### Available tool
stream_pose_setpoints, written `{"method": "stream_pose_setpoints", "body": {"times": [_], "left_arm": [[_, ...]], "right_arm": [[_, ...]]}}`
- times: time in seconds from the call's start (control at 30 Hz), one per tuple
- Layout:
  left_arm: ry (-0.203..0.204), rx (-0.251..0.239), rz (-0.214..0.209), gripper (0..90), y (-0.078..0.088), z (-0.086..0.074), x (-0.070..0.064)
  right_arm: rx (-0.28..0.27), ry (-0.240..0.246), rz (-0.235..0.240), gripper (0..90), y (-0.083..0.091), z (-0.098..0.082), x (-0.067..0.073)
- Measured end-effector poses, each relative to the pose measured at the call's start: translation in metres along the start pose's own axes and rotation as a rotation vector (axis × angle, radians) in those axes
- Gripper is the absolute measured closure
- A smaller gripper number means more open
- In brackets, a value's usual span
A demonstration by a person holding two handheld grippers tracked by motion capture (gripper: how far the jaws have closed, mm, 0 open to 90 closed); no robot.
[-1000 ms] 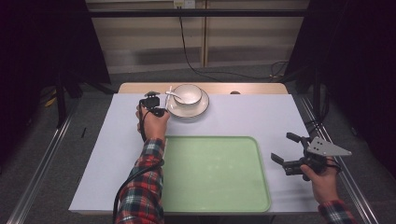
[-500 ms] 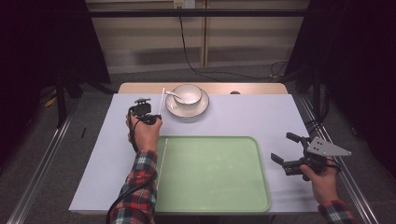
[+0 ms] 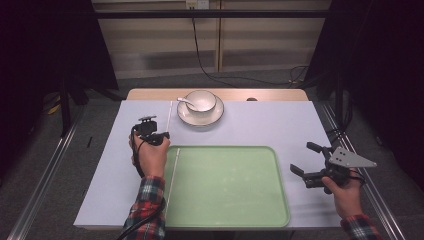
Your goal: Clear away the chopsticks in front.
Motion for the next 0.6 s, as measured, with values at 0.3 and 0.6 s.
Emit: {"method": "stream_pose_setpoints", "body": {"times": [0.3,0.6], "left_arm": [[0.028,-0.010,-0.018,85.8,0.011,-0.018,0.005],[0.029,-0.011,-0.022,85.8,0.024,-0.034,0.003]], "right_arm": [[-0.006,-0.001,-0.007,1.6,-0.001,0.000,0.000],[-0.003,-0.010,-0.001,1.6,0.000,0.000,0.001]]}}
Point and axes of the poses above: each handheld gripper's, and its own axes: y roughly backward along the jaws, z roughly out of its top, x roughly to its left, the point moved 3 cm from there along -y, roughly forward along the jaws, and after that the axes turned 8 degrees about x, right-handed, at the moved point
